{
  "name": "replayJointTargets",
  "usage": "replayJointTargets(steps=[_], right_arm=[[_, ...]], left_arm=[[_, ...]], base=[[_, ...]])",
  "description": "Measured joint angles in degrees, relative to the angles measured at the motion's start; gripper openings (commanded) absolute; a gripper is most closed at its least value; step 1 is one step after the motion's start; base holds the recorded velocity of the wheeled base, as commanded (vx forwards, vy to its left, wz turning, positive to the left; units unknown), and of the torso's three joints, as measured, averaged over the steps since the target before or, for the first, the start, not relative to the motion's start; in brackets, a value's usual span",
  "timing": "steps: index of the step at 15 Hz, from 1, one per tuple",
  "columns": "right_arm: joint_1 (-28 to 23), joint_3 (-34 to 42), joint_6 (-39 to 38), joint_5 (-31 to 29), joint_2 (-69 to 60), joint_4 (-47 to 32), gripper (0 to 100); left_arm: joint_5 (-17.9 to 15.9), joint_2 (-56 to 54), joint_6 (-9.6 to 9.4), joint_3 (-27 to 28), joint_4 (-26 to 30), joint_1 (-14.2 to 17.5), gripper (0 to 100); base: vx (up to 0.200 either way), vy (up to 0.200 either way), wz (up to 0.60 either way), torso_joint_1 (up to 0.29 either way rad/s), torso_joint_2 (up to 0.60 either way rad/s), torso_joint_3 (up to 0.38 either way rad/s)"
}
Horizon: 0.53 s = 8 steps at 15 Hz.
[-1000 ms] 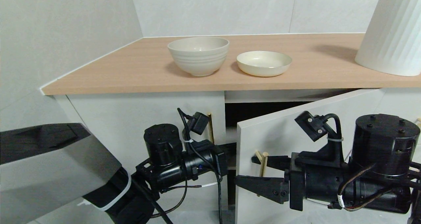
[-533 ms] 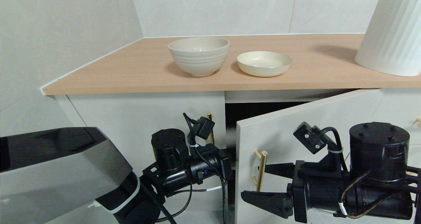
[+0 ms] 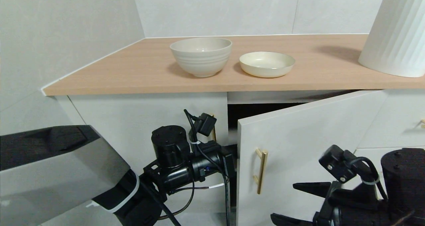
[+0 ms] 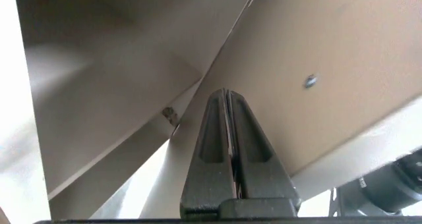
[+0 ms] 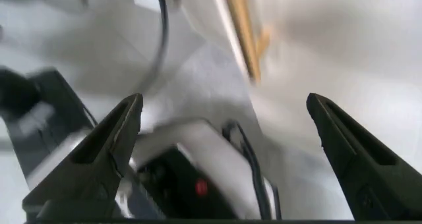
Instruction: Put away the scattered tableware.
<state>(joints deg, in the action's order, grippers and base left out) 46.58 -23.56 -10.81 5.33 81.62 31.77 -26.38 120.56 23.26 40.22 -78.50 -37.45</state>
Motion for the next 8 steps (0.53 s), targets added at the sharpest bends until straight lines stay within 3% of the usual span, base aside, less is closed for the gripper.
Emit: replayJointTargets(steps=[1, 2, 3, 4, 8], right_arm=[[0.52, 0.15, -0.02, -0.55, -2.23, -3.52, 100], [0.77, 0.13, -0.10, -0.82, -4.36, -5.72, 100], [0.96, 0.00, -0.13, -0.88, -5.88, -6.23, 100], [1.01, 0.00, -0.18, -0.88, -6.81, -6.31, 100], [1.05, 0.17, -0.24, -0.68, -8.27, -6.35, 100]], left_arm=[[0.00, -0.78, -1.45, 1.04, 2.95, 0.02, 0], [-0.05, -1.50, -4.55, 2.23, 5.99, 0.00, 0], [0.00, -2.01, -9.12, 3.08, 8.67, -0.01, 0], [0.05, -2.10, -11.34, 3.35, 9.87, -0.23, 0], [0.17, -1.85, -11.67, 2.72, 9.22, -2.40, 0]], base=[[0.000, 0.000, 0.00, 0.000, 0.00, 0.000], [0.000, 0.000, 0.00, 0.000, 0.00, 0.000], [0.000, 0.000, 0.00, 0.000, 0.00, 0.000], [0.000, 0.000, 0.00, 0.000, 0.00, 0.000], [0.000, 0.000, 0.00, 0.000, 0.00, 0.000]])
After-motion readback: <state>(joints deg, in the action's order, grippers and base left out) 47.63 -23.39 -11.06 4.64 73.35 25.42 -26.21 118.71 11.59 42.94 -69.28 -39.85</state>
